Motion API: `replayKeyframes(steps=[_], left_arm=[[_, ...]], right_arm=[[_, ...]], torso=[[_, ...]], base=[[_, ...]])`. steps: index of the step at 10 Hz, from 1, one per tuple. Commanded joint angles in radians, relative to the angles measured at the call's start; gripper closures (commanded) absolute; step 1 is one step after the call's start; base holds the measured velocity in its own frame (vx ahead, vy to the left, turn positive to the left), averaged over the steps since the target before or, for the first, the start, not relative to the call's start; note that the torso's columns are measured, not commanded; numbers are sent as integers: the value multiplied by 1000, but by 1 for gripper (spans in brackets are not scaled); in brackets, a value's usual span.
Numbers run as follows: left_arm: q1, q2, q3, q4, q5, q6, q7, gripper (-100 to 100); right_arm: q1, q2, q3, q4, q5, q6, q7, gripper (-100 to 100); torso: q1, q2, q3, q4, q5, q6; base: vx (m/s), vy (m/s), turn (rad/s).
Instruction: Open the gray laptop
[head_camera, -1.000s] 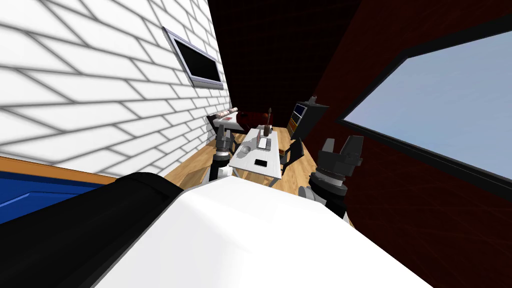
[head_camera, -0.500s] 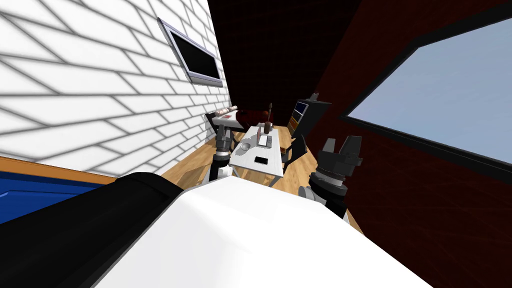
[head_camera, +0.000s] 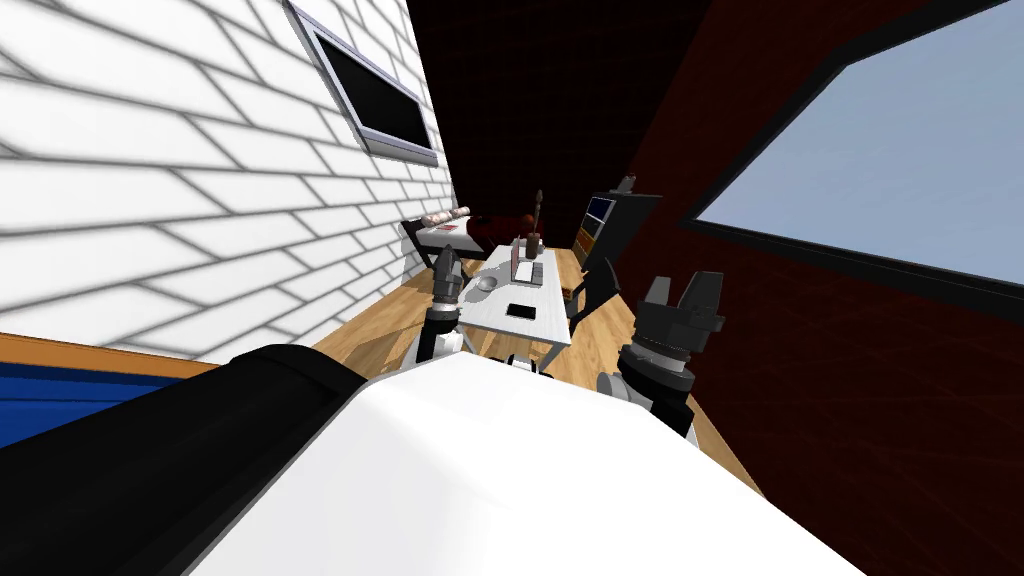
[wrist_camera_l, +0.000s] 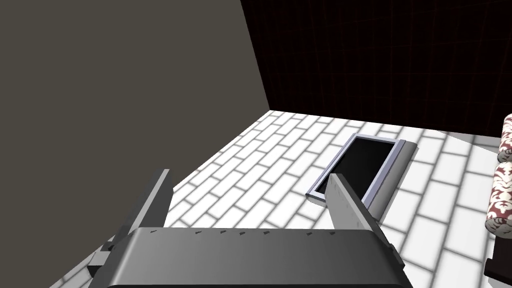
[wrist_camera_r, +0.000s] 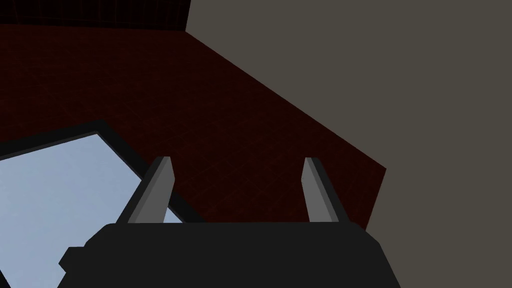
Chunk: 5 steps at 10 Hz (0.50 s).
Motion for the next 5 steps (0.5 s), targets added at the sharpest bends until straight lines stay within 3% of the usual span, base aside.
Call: replayKeyframes(steps=[1,5], left_arm=[[-6,60,32,44,-17,39,-14,-100],[-31,145,109,149,-54,131,-40,-100]], right_arm=[[0,0,0,0,0,0,0,0],[0,0,0,0,0,0,0,0]], torso=[[0,3,-4,3,0,0],[1,2,-6,4,0,0]], base=[[-57,-27,-223],[-65,-26,-286]])
